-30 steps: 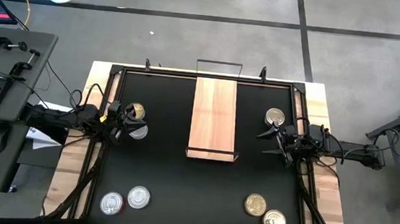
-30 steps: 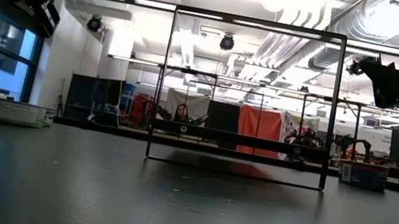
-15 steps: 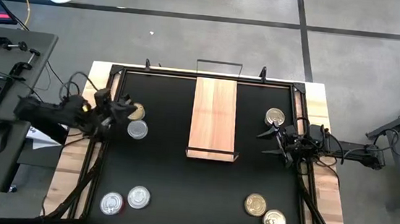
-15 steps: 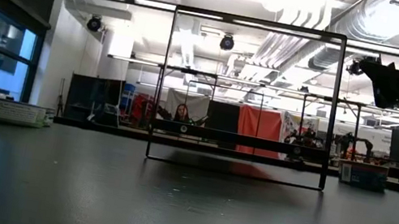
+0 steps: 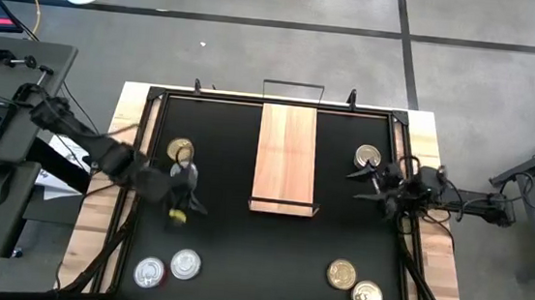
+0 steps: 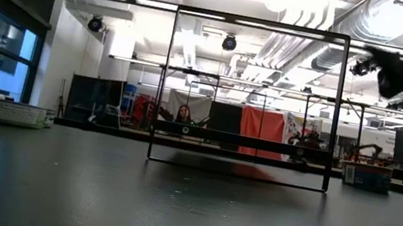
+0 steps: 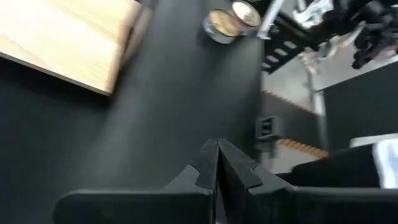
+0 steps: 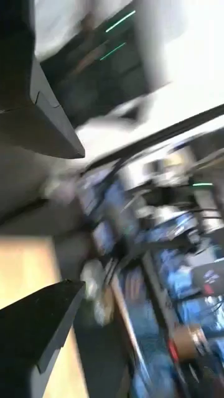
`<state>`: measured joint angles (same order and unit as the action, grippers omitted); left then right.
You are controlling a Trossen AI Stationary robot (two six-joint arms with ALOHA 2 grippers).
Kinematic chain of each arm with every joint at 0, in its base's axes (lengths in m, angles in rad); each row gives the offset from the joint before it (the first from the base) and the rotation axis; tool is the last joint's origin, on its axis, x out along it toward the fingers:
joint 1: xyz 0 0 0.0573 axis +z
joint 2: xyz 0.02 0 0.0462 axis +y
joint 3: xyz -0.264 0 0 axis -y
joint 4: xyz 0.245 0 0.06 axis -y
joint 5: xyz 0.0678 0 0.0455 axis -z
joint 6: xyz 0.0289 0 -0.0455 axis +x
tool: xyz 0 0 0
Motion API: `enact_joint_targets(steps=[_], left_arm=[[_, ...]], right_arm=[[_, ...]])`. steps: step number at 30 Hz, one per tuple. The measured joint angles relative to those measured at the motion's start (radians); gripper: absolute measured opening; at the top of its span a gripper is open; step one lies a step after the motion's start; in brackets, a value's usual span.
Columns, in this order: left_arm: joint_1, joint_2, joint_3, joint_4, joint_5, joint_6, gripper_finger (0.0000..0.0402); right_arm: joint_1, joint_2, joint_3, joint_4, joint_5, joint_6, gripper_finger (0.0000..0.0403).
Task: Stack canned seafood by type on shelf
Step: Put the green tuna can on the shelf
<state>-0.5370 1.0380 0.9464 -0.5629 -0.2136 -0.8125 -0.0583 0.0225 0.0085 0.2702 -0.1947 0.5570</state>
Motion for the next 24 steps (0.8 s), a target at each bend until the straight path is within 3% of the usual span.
enact_joint_targets(steps=[2,4,10,15,19,21,24], left_arm=[[-0.067,0.027,-0.001,0.042,-0.048,-0.075,0.0],[-0.123,0.043,-0.001,0.062,-0.088,-0.133,0.0],[-0.208,0.049,-0.001,0.023,-0.176,-0.177,0.0],[-0.199,0.036,-0.001,0.016,-0.215,-0.097,0.0],[-0.182,0.035,-0.011,0.062,-0.183,-0.034,0.0],[-0.173,0.034,-0.045,0.147,-0.146,-0.006,0.0],[-0.158,0.035,-0.12,0.292,-0.06,0.022,0.0]], right_arm=[[0.002,0.009,0.0,0.119,0.063,0.149,0.0326],[0.005,0.026,0.0,0.228,0.093,0.185,0.0326],[0.11,0.257,0.032,0.64,0.08,0.015,0.0326],[0.228,0.622,0.216,0.648,0.146,-0.087,0.0326],[0.272,0.913,0.395,0.64,0.159,-0.012,0.0326],[0.277,1.019,0.485,0.641,0.116,0.061,0.0326],[0.276,1.125,0.602,0.572,-0.05,0.18,0.0326]])
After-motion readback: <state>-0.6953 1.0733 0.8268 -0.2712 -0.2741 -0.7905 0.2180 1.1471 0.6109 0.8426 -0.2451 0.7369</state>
